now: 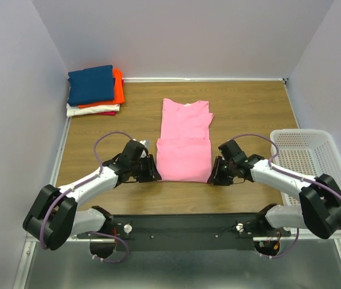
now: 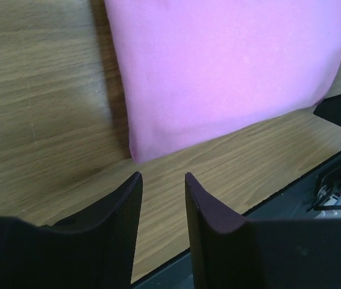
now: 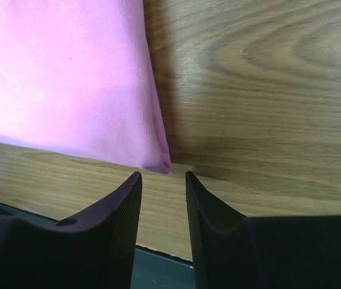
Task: Fold and stack the t-shirts
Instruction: Fold the tshirt
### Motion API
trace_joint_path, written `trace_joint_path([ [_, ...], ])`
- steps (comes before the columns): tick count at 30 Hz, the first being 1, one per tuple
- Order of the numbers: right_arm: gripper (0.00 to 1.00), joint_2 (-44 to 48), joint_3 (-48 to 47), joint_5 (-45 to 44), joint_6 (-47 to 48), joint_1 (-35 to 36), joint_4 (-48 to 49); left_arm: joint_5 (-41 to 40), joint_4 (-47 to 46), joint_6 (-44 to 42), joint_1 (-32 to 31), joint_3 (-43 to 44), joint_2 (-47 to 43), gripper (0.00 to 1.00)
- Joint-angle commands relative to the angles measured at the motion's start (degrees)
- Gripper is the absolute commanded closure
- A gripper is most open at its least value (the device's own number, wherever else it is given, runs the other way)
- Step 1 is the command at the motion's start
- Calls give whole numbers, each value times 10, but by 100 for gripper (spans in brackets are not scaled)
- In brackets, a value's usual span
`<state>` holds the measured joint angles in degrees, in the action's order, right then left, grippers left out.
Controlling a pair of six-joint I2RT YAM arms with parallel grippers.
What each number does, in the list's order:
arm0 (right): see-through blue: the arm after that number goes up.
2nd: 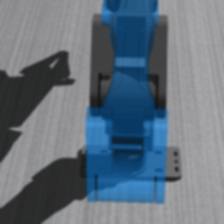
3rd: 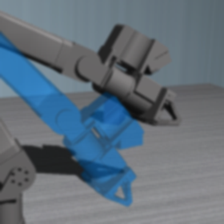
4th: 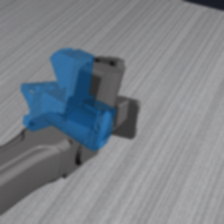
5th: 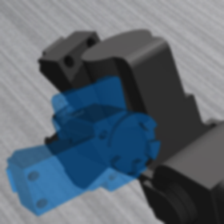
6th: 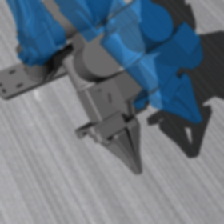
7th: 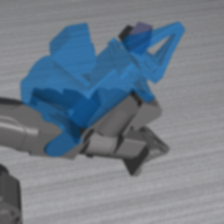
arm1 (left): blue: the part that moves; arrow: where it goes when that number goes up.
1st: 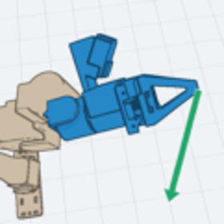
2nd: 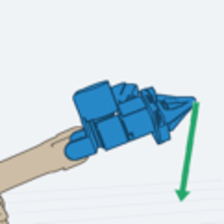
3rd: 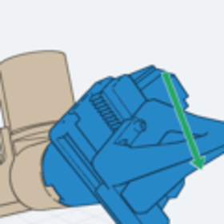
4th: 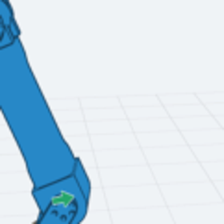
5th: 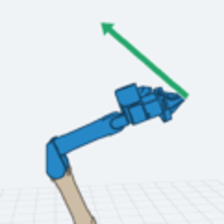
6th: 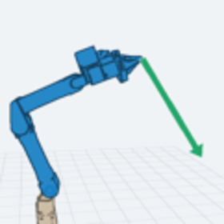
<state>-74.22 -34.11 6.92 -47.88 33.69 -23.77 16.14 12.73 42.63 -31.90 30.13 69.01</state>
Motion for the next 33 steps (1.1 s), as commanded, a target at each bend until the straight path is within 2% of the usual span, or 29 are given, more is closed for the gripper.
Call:
trace_joint_path([
  [1,57,20,10,-18,-29,1,-7,-4,9,23,-1,-17,-8,57],
  [20,55,-8,32,-16,-61,1,59,-10,-89,39,3,-44,42,56],
  [27,55,-14,39,-23,-67,1,72,-35,-100,28,3,-39,60,59],
  [33,56,-21,41,-31,-69,1,79,-37,-109,21,3,-34,79,67],
])
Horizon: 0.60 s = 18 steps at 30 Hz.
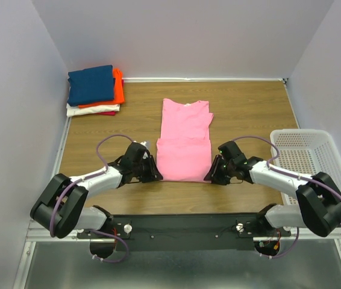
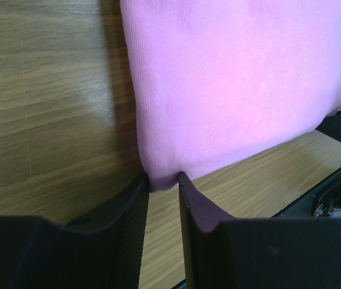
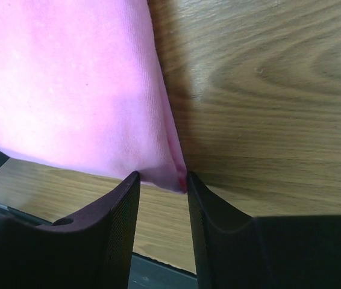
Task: Fold and stack the t-shirts
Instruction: Fold the tshirt
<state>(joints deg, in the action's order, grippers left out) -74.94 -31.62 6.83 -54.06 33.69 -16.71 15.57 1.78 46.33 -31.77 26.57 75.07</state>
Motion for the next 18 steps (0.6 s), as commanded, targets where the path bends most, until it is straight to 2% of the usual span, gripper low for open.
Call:
trace_joint_path([
  [1,56,-15,16,-30,-8,1,10,-30,2,-18,2,3,22,71],
  [5,59,-14,15,-37,-10,1,11,-23,0,-22,2,9,22,81],
  [10,75,2,9,-32,-4,1,9,-6,22,-34,2,29,13,100],
  [13,90,24,12,-24,0,1,7,-5,49,-45,2,40,-4,100],
  [18,100,72,31,-6,1,1,0,2,84,-50,2,37,-37,100],
])
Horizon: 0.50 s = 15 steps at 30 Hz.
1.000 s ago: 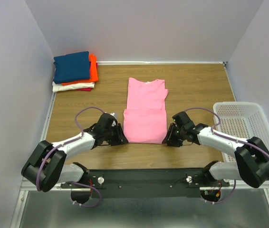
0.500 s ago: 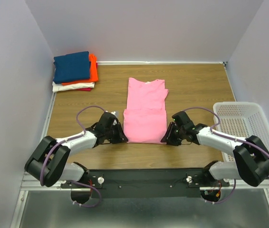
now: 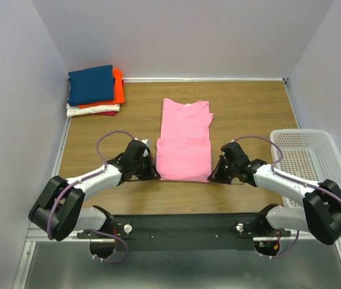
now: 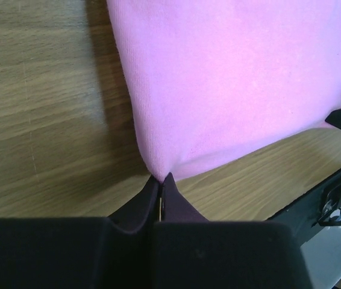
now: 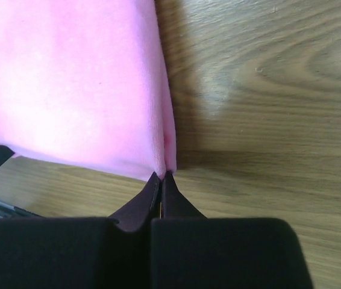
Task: Fold and stack the t-shirts
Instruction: Fold the tshirt
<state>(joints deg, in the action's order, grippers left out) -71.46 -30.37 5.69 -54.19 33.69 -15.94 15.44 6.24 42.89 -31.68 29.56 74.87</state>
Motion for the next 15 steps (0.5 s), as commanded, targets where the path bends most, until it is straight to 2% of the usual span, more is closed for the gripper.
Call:
trace_joint_path([
  [1,99,59,28,11,4,2,-10,6,42,-13,1,4,-52,100],
  [15,100,270,93,48,-6,1,-96,14,74,63,-38,-63,-235,100],
])
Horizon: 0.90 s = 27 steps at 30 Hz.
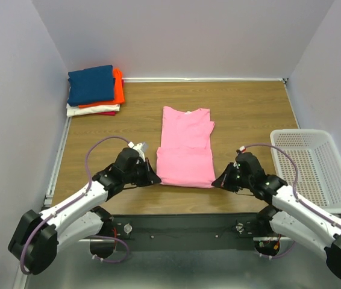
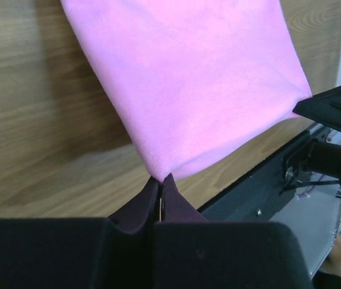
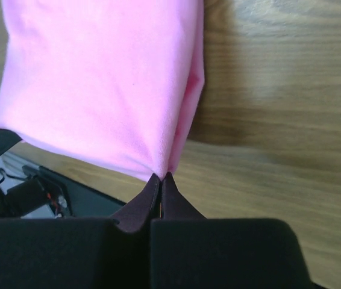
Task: Fold and stack the t-shirts
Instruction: Fold the tshirt
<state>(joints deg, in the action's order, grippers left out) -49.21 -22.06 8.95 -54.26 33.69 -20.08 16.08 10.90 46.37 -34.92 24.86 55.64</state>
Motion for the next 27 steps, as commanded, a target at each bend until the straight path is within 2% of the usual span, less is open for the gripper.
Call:
trace_joint_path([
  [1,100,63,4,15,-7,1,-65,7,31,35,-8,-18,-52,100],
  [5,100,116,-17,4,-1,1,-108,-3,47,39,-9,-12,-83,100],
  [18,99,51,-56,-37,42,1,-111,-3,21,14,-9,20,-24,100],
  [21,100,32,-108,-73,65,1,-111,-14,26,-13,-9,61,-1,100],
  [24,99,-32,-169,-132,101,1,-111,-19,29,-43,12,126,52,100],
  [27,99,-149,-287,-179,141,-2,-111,18,32,-89,68,218,144,100],
])
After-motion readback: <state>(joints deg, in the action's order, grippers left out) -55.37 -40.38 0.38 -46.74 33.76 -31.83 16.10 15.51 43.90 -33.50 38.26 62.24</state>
